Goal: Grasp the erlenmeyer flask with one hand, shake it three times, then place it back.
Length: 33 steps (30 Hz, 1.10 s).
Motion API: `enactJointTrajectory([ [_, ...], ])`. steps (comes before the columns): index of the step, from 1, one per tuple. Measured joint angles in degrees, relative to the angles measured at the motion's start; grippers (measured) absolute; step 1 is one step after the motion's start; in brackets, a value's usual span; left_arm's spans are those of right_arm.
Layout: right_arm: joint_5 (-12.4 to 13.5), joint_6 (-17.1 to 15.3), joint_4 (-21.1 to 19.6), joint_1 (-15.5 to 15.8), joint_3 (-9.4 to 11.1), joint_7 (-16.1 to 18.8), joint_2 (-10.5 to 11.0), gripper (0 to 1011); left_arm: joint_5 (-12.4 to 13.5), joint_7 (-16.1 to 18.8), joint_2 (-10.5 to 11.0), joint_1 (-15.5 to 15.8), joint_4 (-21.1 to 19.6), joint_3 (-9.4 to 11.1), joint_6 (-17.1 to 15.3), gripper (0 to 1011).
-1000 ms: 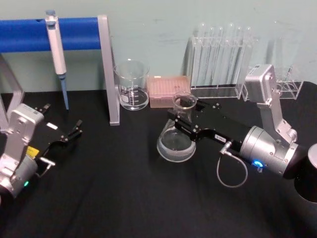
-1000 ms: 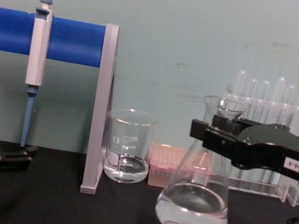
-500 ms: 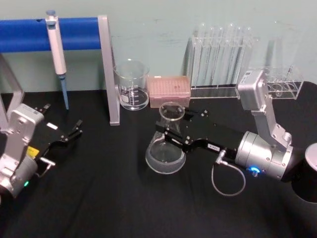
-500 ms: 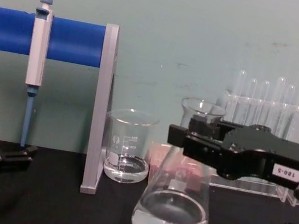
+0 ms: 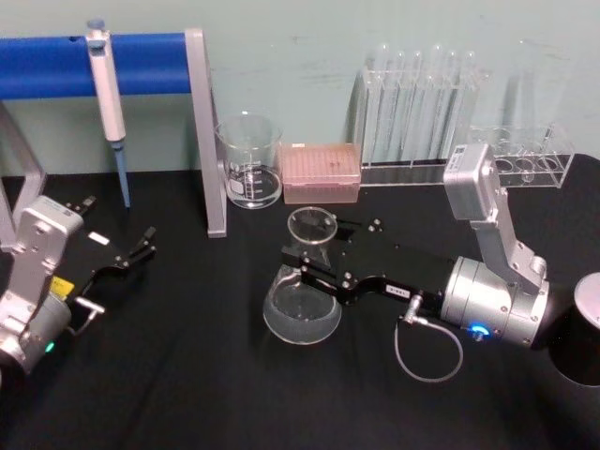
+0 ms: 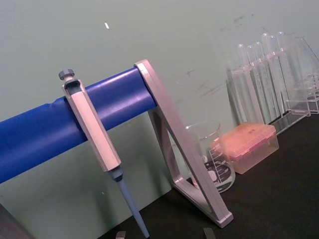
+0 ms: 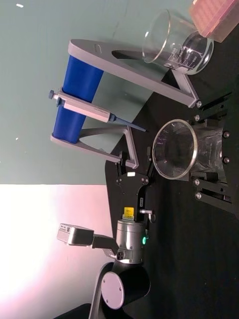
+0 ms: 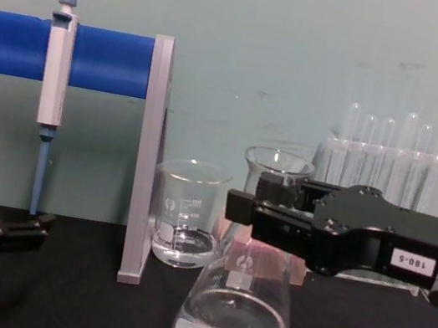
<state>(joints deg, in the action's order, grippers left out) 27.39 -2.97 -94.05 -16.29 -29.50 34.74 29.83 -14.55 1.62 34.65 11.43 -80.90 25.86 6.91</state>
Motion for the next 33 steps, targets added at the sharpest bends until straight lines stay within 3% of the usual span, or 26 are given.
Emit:
enactJointTrajectory([
  [15, -0.16, 0.31, 0.34, 0.25, 1.34, -4.37, -0.02, 456, 0.00, 0.00, 0.00, 0.00, 0.00, 0.00, 0.00, 1001],
  [33, -3.16, -0.87, 1.25, 2.12, 7.17, -12.71, -1.82, 456, 0.00, 0.00, 0.00, 0.00, 0.00, 0.00, 0.00, 1001],
])
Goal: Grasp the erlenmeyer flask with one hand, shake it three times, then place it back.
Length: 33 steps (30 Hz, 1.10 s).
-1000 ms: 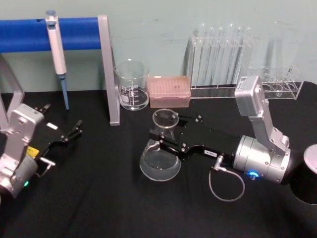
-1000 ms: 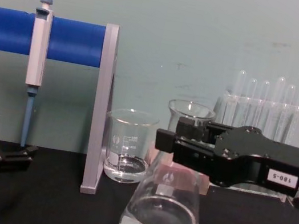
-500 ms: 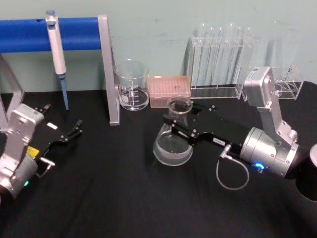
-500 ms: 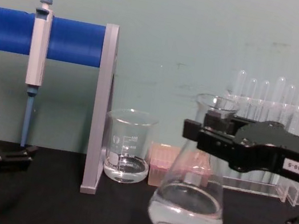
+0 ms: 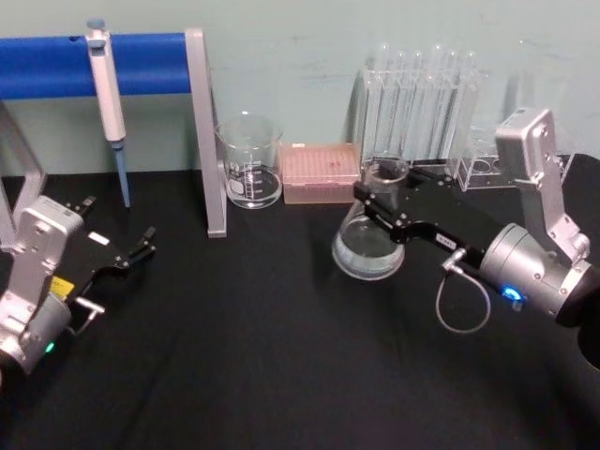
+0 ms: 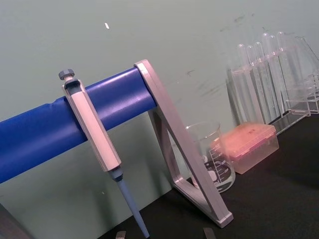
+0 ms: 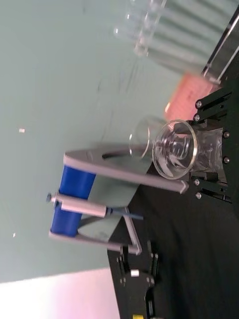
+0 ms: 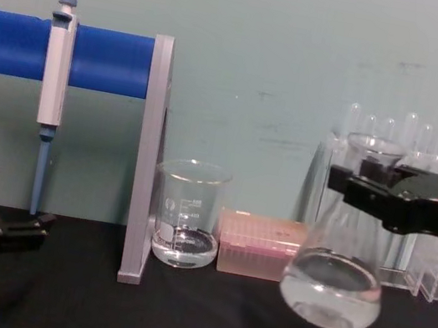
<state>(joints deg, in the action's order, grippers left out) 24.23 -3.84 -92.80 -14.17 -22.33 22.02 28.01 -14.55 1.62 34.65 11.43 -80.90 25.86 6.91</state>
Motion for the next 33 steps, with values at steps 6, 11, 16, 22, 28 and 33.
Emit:
enactJointTrajectory([
  [6, -1.11, -0.48, 0.09, 0.69, 1.97, -1.72, -0.70, 456, 0.00, 0.00, 0.00, 0.00, 0.00, 0.00, 0.00, 1001],
  [11, -1.70, -0.76, 0.13, 1.07, 2.99, -2.31, -1.20, 456, 0.00, 0.00, 0.00, 0.00, 0.00, 0.00, 0.00, 1001],
  [16, -2.44, -1.17, 0.15, 1.50, 4.06, -2.89, -1.82, 456, 0.00, 0.00, 0.00, 0.00, 0.00, 0.00, 0.00, 1001],
  [22, -3.19, -1.71, 0.06, 1.94, 5.14, -3.47, -2.37, 456, 0.00, 0.00, 0.00, 0.00, 0.00, 0.00, 0.00, 1001],
  [28, -3.82, -2.04, 0.06, 2.23, 5.88, -3.84, -2.79, 456, 0.00, 0.00, 0.00, 0.00, 0.00, 0.00, 0.00, 1001],
  [33, -4.23, -2.23, 0.13, 2.24, 6.27, -3.69, -3.18, 456, 0.00, 0.00, 0.00, 0.00, 0.00, 0.00, 0.00, 1001],
])
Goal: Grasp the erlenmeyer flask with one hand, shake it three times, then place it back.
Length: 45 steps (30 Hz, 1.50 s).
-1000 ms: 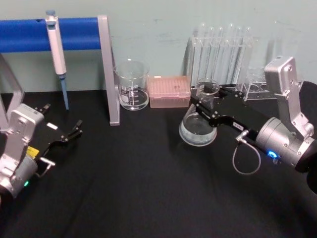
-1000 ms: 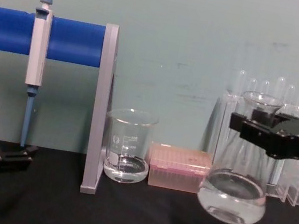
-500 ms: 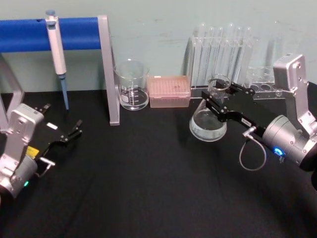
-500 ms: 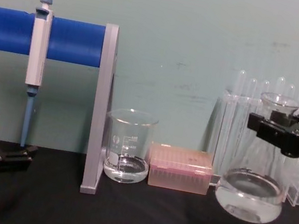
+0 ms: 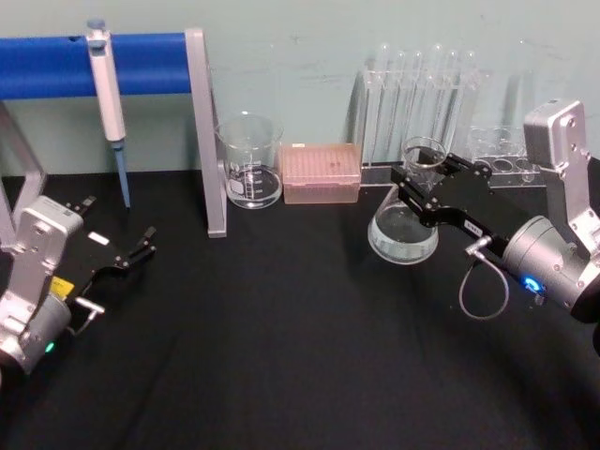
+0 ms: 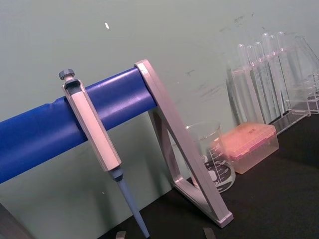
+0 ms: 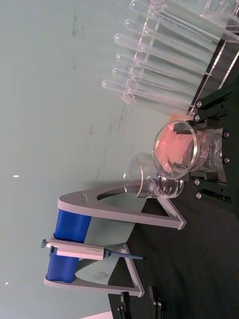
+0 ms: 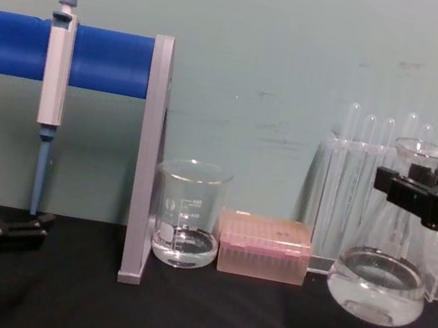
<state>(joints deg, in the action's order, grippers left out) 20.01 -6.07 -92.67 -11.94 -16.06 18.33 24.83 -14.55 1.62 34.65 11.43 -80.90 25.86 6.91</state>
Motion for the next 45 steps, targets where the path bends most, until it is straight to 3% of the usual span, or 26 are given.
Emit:
enactJointTrajectory([
  [20, 0.09, -0.02, 0.46, -0.84, -1.38, 3.33, -0.69, 456, 0.00, 0.00, 0.00, 0.00, 0.00, 0.00, 0.00, 1001],
  [45, 3.06, 1.32, -0.59, -1.74, -5.71, 8.54, 1.63, 456, 0.00, 0.00, 0.00, 0.00, 0.00, 0.00, 0.00, 1001],
])
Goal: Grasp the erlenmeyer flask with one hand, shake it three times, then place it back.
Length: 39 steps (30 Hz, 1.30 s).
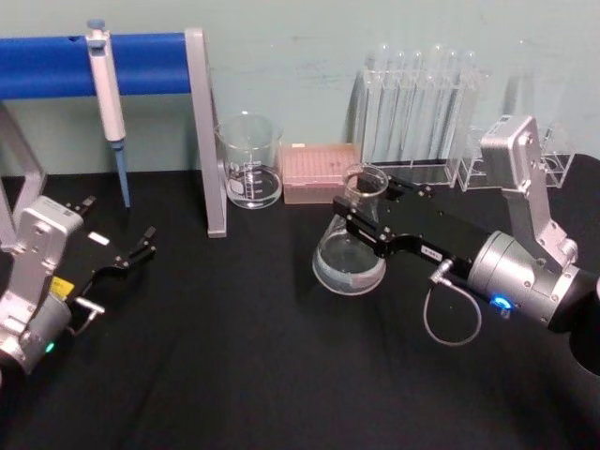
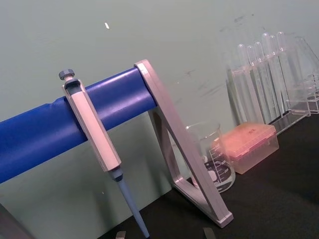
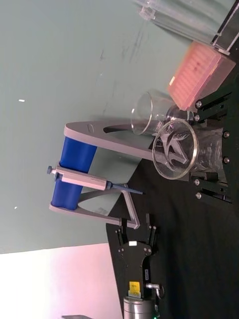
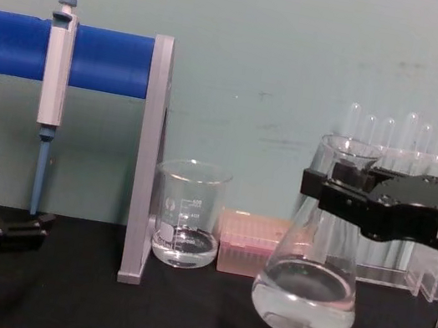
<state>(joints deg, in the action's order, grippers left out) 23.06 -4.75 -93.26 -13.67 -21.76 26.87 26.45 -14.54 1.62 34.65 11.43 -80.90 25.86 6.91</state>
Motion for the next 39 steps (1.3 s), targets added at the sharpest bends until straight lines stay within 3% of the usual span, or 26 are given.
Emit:
enactJointTrajectory([
  [14, 0.93, 0.46, 0.47, -0.69, -1.56, 1.20, 1.31, 456, 0.00, 0.00, 0.00, 0.00, 0.00, 0.00, 0.00, 1001],
  [39, 1.34, 0.71, 2.27, -1.83, -2.84, 1.20, 1.30, 456, 0.00, 0.00, 0.00, 0.00, 0.00, 0.00, 0.00, 1001],
])
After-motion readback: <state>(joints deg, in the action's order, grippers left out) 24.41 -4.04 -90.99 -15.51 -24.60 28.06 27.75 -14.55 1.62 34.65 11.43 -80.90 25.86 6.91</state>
